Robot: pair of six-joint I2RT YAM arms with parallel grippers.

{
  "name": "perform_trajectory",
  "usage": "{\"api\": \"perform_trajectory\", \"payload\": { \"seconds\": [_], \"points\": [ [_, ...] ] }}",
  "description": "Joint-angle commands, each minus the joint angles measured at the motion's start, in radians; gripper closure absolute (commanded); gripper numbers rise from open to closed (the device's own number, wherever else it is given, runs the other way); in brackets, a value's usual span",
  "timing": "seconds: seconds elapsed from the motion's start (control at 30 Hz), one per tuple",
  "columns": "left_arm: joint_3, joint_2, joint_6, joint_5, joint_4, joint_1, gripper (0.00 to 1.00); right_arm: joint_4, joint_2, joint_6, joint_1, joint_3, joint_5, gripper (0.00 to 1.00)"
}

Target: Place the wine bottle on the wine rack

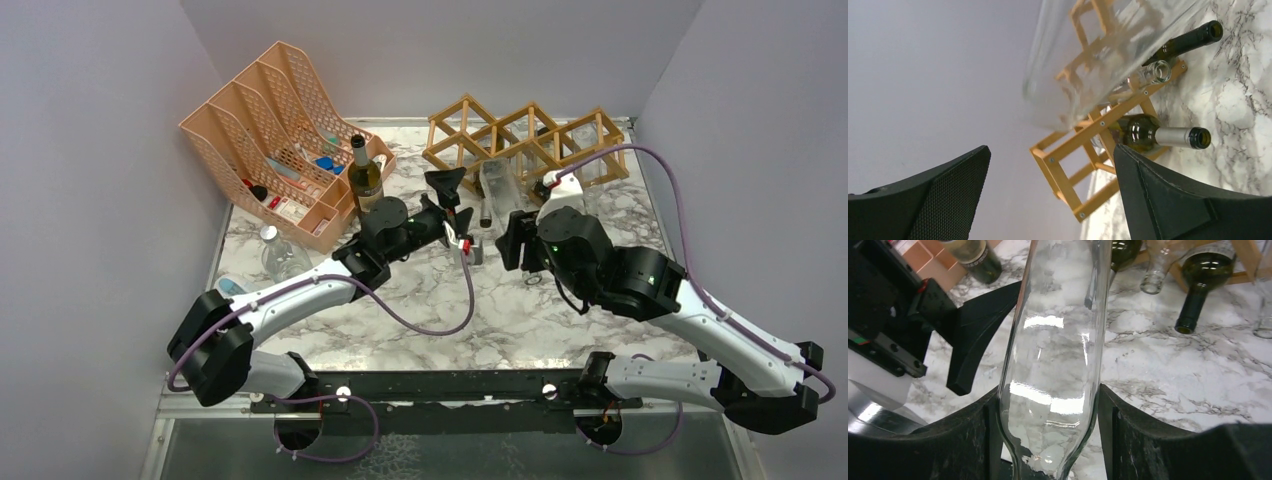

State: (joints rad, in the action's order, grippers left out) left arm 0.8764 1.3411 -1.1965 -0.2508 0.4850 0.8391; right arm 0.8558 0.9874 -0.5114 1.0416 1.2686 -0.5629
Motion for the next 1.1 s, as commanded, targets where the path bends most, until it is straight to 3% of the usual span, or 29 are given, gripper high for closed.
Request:
{"api": "perform_trajectory", "payload": {
  "seconds": [0.0,0.07,0.13,0.2,0.27,0.43,0.63,0.77,1.07],
  "points": [
    [-0.041,-0.072,0.269,0.123,0.036,-0.005,0.01,-0.079,-0.003,-0.039,0.003,0.012,-0.186,0.93],
    [-0.051,-0.098,0.409,0.149,0.038,-0.008,0.01,-0.075,0.004,-0.051,0.002,0.004,-0.204,0.93],
    [-0.023,-0.109,0.653,0.296,0.027,-0.015,0.03,-0.083,0.011,-0.056,0.002,-0.011,-0.208,0.93],
    [0.041,-0.11,0.856,0.497,-0.065,-0.017,0.08,-0.092,0.017,-0.068,0.002,-0.031,-0.209,0.93],
    [0.095,-0.12,0.941,0.553,-0.196,-0.024,0.08,-0.114,0.018,-0.074,0.003,-0.061,-0.204,0.93],
    [0.098,-0.207,1.085,0.597,-0.335,-0.026,0.01,-0.206,0.024,-0.079,0.002,-0.14,-0.145,0.93],
    [0.144,-0.307,1.205,0.661,-0.47,-0.027,0.01,-0.407,0.092,-0.057,-0.002,-0.241,-0.082,0.93],
    [0.206,-0.338,1.234,0.66,-0.56,-0.027,0.01,-0.418,0.21,-0.065,-0.072,-0.182,-0.009,0.94],
    [0.247,-0.357,1.218,0.601,-0.587,-0.028,0.01,-0.54,0.363,-0.024,-0.141,-0.126,0.038,0.95]
  ]
}}
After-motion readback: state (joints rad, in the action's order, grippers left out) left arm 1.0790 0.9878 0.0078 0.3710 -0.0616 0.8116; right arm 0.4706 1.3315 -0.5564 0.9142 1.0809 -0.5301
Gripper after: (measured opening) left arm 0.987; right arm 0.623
